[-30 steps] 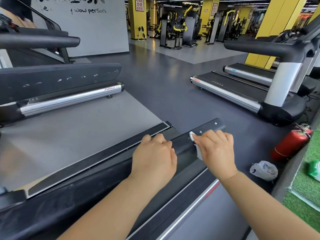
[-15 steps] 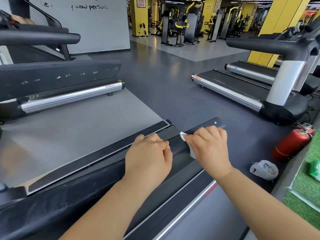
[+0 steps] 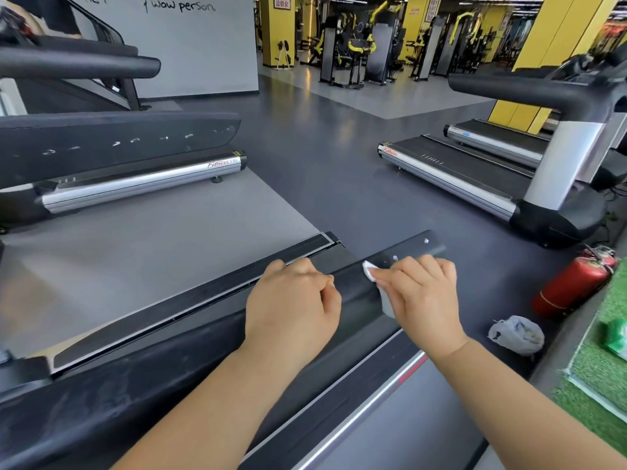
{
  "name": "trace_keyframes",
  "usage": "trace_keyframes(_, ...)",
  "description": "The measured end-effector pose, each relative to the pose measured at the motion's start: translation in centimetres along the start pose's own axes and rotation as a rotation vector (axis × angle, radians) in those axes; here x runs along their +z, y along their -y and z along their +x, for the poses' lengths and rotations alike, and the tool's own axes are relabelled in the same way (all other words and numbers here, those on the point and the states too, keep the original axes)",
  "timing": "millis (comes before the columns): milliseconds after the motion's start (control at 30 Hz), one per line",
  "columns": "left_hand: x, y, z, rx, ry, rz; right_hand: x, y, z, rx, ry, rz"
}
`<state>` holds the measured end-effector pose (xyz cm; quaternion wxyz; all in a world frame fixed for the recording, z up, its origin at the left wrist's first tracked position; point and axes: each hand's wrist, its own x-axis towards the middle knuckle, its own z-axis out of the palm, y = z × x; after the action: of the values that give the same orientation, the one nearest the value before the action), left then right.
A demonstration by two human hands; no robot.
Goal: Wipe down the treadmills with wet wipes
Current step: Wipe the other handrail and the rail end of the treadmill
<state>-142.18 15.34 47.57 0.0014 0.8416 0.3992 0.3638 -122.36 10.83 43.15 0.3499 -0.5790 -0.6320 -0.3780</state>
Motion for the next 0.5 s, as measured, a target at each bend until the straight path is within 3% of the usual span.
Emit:
trace_keyframes(167,0.0,-0.2,0.1,0.009,-0.001,0.011,-0.8,-0.7,0.5,0.086,-0.049,-0.04)
trace_keyframes(333,0.2,0.0,0.0,0.019,-0.002,-0.001,0.0,3.2,0.5,0.029,-0.02,0.025)
trace_keyframes(500,0.0,-0.1,0.0,-0.015,0.03,0.0,0.2,-0.2,0.3,0.083,0.003,-0.04)
